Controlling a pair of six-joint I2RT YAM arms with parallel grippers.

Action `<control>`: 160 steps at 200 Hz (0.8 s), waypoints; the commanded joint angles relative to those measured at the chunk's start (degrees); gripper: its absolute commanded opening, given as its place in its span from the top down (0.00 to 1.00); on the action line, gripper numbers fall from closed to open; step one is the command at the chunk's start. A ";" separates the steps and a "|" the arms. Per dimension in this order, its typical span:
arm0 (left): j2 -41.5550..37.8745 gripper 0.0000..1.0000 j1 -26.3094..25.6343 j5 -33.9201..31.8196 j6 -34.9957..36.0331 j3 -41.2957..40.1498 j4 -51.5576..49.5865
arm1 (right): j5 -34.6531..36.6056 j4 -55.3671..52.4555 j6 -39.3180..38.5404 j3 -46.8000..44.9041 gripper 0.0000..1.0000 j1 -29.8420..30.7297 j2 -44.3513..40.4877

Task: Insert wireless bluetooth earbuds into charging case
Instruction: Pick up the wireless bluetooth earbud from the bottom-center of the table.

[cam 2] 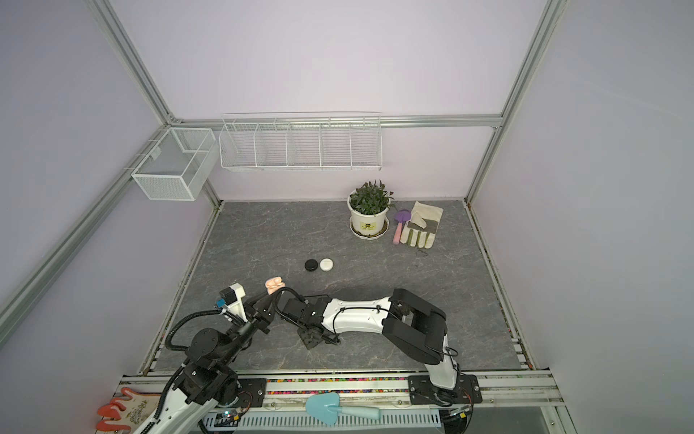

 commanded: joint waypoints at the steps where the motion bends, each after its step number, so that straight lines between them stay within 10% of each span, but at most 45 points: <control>1: -0.71 1.00 -0.07 1.05 0.20 0.73 1.19 | -0.85 -1.58 0.14 0.44 0.70 -0.25 2.82; 160: -0.29 1.00 -0.07 0.73 0.19 0.72 1.28 | 3.14 -2.40 0.01 0.30 0.78 -0.74 -0.83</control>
